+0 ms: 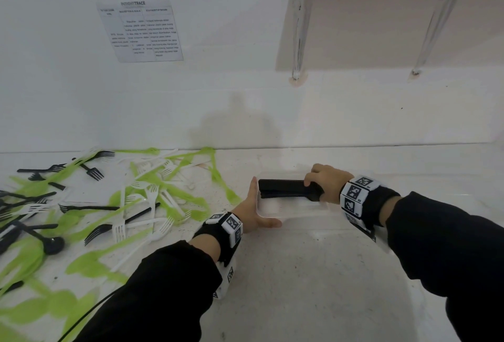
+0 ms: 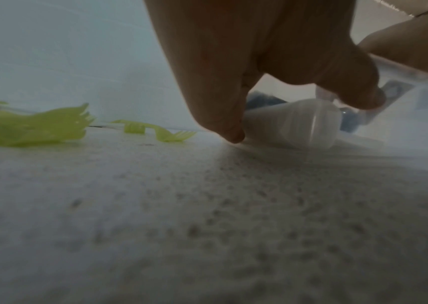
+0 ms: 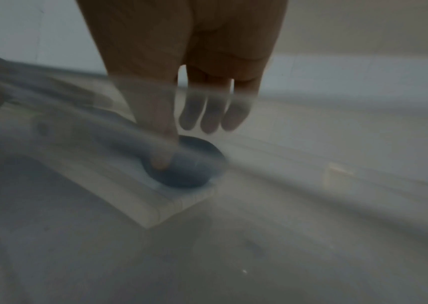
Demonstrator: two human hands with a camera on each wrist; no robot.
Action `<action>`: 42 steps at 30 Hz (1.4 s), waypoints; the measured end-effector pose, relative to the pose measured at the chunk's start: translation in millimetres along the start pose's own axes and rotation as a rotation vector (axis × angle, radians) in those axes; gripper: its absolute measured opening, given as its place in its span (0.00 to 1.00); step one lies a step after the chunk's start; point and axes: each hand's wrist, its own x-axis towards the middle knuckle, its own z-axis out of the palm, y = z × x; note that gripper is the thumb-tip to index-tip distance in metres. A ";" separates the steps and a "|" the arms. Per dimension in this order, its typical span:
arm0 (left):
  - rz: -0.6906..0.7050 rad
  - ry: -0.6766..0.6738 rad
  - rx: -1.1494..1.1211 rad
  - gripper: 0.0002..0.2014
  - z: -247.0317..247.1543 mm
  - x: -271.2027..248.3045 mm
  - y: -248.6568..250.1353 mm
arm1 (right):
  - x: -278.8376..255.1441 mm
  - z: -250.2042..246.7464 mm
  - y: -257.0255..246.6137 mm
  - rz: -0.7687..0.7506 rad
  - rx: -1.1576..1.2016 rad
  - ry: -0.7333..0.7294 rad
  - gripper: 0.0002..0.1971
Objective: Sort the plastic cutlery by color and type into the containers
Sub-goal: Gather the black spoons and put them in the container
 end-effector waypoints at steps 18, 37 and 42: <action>-0.002 0.001 0.028 0.62 0.4 1.2 -1.1 | -10.3 11.1 -6.3 0.036 0.086 0.086 0.23; -0.017 0.014 0.016 0.60 0.3 0.7 -1.9 | -1.8 3.9 -2.3 0.143 0.297 0.060 0.10; -0.005 0.014 0.019 0.61 0.3 3.1 -3.7 | -2.3 8.5 -2.2 0.146 0.309 0.103 0.13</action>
